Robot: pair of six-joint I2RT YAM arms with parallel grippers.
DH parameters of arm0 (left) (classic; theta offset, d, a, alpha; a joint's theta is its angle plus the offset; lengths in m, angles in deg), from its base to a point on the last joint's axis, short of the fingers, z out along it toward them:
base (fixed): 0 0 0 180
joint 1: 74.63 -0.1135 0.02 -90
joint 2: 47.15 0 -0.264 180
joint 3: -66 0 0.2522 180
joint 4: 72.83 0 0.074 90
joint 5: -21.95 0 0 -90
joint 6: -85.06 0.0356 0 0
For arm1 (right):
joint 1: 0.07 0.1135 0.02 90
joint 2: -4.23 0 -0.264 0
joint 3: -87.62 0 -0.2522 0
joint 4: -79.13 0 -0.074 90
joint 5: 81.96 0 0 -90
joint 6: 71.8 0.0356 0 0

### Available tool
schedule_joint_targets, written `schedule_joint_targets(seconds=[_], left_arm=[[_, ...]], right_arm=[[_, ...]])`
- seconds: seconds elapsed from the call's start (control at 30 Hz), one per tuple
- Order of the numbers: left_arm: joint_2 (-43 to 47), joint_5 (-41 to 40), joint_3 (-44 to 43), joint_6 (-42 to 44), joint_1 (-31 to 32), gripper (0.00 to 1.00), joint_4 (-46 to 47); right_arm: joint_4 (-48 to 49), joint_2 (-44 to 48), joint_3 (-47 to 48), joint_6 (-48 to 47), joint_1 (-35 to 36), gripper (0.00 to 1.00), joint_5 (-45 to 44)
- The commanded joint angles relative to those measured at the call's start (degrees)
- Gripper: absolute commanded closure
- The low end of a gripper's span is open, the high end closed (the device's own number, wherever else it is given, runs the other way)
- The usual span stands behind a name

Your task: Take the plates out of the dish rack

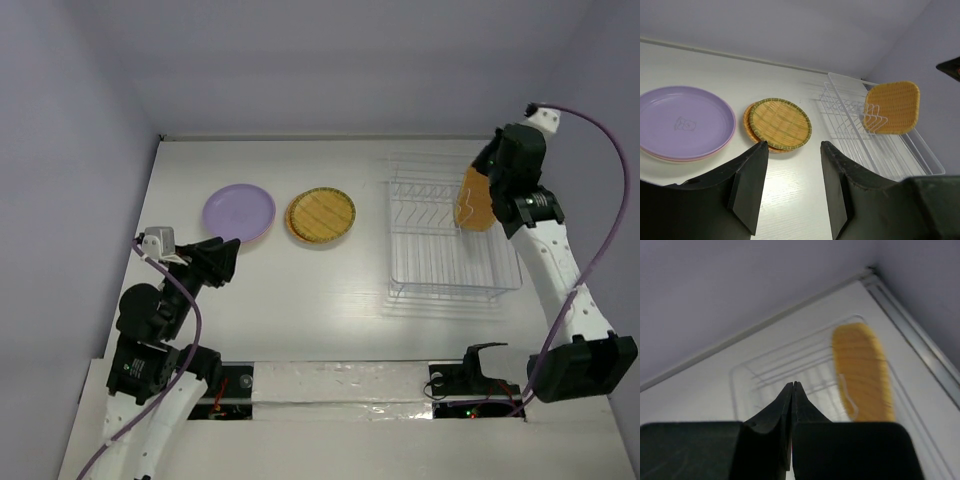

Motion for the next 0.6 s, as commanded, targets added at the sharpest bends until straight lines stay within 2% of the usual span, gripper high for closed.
schedule_joint_targets(seconds=[0.0, 0.07, 0.1, 0.2, 0.37, 0.57], left_arm=[[1.5, 0.7, 0.5, 0.2, 0.1, 0.57, 3.1], [2.0, 0.6, 0.5, 0.1, 0.7, 0.57, 2.9], [2.3, 0.4, 0.5, 0.1, 1.4, 0.57, 2.9], [3.4, 0.3, 0.6, 0.1, 1.9, 0.56, 2.9], [3.5, 0.2, 0.5, 0.1, 3.1, 0.55, 3.0], [4.5, -0.5, 0.4, 0.1, 4.2, 0.54, 2.7]], right_arm=[[3.1, 0.7, -8.2, 2.3, -6.0, 1.0, -3.5], [4.0, 2.1, -11.7, 3.0, -10.8, 0.97, -2.2], [5.4, 2.3, -12.8, 3.0, -12.2, 0.73, -0.4], [5.3, 0.0, -14.0, 1.8, -15.3, 0.35, 3.0], [4.2, -5.4, -12.5, -0.1, -15.8, 0.34, 2.9], [3.9, -10.7, -11.1, 0.1, -15.8, 0.45, 1.2]])
